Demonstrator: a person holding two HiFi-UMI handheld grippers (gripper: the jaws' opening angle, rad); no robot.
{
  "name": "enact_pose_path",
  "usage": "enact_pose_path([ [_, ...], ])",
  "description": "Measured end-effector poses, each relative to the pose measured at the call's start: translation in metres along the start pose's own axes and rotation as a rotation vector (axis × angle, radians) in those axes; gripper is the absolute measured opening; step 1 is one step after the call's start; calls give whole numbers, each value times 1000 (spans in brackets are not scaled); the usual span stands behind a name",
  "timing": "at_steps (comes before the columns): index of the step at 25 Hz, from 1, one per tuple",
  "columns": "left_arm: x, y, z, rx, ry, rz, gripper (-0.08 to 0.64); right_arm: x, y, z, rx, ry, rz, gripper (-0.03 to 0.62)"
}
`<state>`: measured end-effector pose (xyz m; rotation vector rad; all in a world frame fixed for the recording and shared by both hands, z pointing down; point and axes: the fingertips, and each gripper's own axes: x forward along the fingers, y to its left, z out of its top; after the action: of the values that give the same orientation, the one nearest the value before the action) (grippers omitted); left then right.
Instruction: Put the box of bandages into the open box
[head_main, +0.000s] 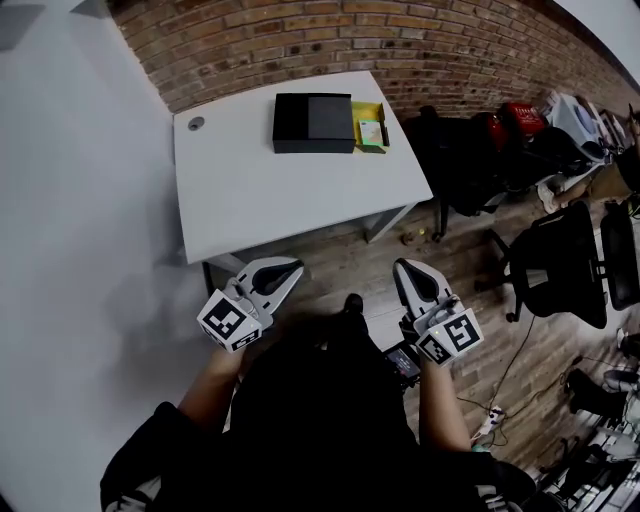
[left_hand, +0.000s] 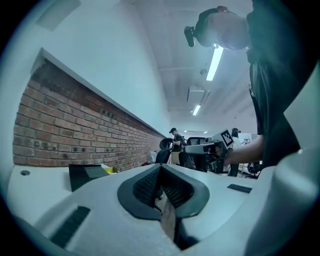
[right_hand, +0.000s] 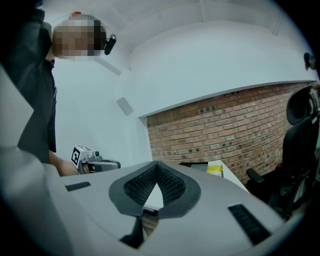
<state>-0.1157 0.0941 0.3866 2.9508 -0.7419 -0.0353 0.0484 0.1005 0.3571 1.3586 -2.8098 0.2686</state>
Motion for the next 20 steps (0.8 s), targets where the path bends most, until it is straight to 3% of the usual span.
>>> enact_pose_path([
  [10, -13, -59, -15, -23, -17, -132, 15, -53, 60, -16, -29, 16, 16, 6],
  [20, -5, -128, -6, -13, -2, -113, 15, -106, 78, -15, -17, -12, 106, 6],
])
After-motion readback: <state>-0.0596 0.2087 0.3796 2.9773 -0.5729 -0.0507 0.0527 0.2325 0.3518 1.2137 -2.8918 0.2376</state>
